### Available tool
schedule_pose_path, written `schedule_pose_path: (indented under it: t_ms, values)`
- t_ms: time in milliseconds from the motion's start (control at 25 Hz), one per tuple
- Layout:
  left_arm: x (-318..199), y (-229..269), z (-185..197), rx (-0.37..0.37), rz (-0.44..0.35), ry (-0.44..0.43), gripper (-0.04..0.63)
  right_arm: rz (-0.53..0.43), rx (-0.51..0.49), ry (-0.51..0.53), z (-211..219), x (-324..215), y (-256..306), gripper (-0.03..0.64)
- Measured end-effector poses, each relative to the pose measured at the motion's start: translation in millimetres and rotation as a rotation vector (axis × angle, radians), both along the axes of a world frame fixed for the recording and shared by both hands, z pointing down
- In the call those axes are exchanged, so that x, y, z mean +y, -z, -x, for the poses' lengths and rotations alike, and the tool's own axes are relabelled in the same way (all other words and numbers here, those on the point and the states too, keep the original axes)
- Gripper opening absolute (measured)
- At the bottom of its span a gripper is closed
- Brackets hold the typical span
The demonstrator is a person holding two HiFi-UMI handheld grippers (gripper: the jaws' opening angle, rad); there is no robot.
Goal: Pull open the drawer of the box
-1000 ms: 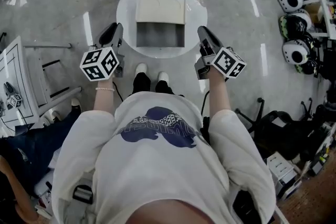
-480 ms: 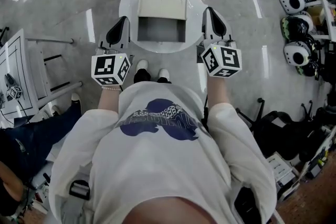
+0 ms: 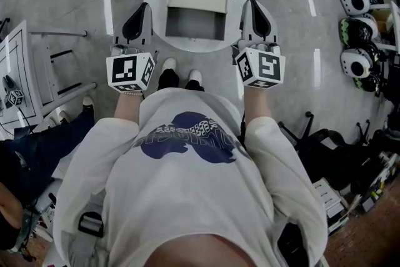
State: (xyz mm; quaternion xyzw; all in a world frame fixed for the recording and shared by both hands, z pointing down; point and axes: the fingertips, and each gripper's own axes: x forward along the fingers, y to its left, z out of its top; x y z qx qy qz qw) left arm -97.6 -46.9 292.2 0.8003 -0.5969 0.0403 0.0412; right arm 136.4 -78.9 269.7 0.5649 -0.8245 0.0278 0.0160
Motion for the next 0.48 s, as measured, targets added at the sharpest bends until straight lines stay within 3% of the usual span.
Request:
schedule_pose_path:
  t_ms: [480]
  values:
    - [-5.1,1.2,3.4,-0.004,-0.007,0.002,0.008,0.009,0.036,-0.038,0.3,-1.0,-7.8,-0.003]
